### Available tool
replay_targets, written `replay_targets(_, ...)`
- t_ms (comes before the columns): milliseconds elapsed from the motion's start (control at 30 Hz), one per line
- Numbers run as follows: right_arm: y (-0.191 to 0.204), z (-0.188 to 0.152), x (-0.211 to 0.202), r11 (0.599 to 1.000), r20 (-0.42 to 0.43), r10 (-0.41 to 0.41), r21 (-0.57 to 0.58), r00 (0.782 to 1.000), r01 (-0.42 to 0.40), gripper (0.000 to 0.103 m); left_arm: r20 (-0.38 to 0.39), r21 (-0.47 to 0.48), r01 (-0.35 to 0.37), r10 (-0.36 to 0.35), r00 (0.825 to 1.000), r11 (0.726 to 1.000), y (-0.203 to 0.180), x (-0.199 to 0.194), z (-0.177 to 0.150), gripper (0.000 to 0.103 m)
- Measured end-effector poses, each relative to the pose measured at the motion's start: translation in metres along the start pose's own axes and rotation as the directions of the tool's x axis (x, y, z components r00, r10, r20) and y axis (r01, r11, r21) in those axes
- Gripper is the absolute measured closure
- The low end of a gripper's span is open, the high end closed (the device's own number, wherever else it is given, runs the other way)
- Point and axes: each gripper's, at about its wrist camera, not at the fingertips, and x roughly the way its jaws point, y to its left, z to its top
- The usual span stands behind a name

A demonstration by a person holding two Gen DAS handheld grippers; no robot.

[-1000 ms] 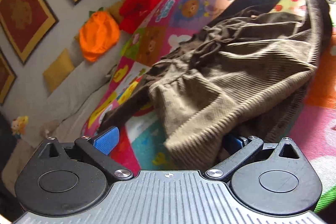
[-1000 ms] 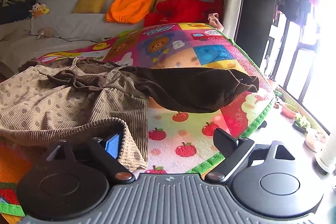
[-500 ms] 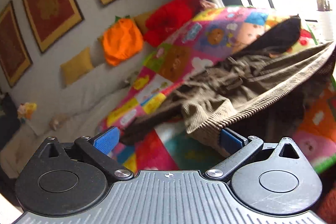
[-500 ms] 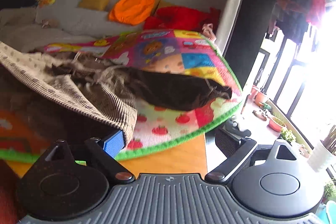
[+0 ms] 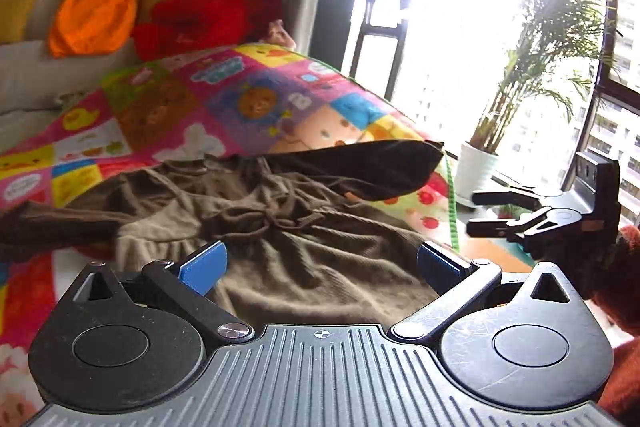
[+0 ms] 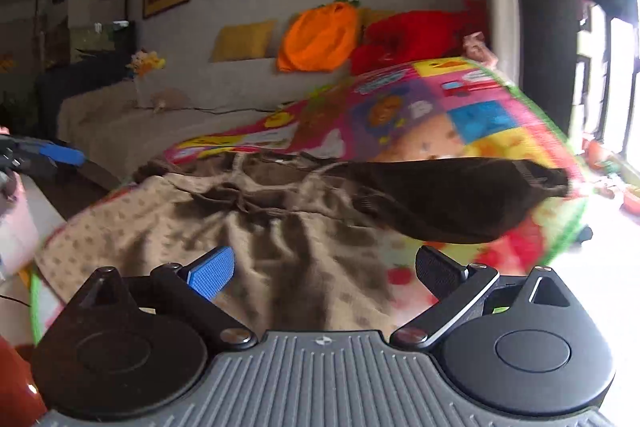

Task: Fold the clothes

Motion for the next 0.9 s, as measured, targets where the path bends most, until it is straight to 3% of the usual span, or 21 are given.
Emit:
replay_targets(100, 0.011, 0.009, 0.051, 0.998, -0.038, 0.061, -0.007, 0.997, -0.061, 0.005, -0.017, -0.013, -0.071, 0.071, 0.997, 0.997, 0.003, 0.047, 0.002, 0.000)
replay_targets(267, 0.004, 0.016, 0.110, 0.999, -0.068, 0.047, 0.029, 0.997, -0.045, 0.005, -0.028, -0.209, -0.203, 0.201, 0.979, 0.957, 0.052, 0.092, 0.000, 0.000)
replay_targets(467, -0.039, 0.001, 0.119, 0.980, -0.104, 0.017, 0.199, 0.994, 0.004, 0.005, -0.058, -0.390, -0.184, 0.176, 0.983, 0.902, 0.094, 0.094, -0.029, 0.000)
replay_targets(567, -0.050, 0.001, 0.104, 0.976, -0.078, -0.124, 0.170, 0.989, 0.136, 0.005, -0.044, -0.427, -0.173, 0.171, 0.984, 0.888, 0.101, 0.092, -0.031, 0.000)
replay_targets(633, -0.055, 0.009, 0.087, 0.959, -0.008, -0.257, 0.126, 0.966, 0.256, 0.005, -0.049, -0.415, -0.189, 0.185, 0.981, 0.890, 0.096, 0.093, -0.031, 0.000)
replay_targets(733, -0.075, 0.029, 0.068, 0.888, 0.069, -0.449, 0.146, 0.891, 0.437, 0.005, -0.058, -0.399, -0.204, 0.197, 0.979, 0.894, 0.092, 0.095, -0.030, 0.000)
replay_targets(800, -0.095, 0.039, 0.067, 0.839, 0.059, -0.530, 0.183, 0.846, 0.513, 0.006, -0.057, -0.403, -0.200, 0.194, 0.979, 0.893, 0.092, 0.096, -0.030, 0.000)
replay_targets(900, -0.127, 0.050, 0.073, 0.768, 0.003, -0.613, 0.236, 0.790, 0.596, 0.018, -0.054, -0.409, -0.192, 0.187, 0.981, 0.892, 0.093, 0.094, -0.030, 0.000)
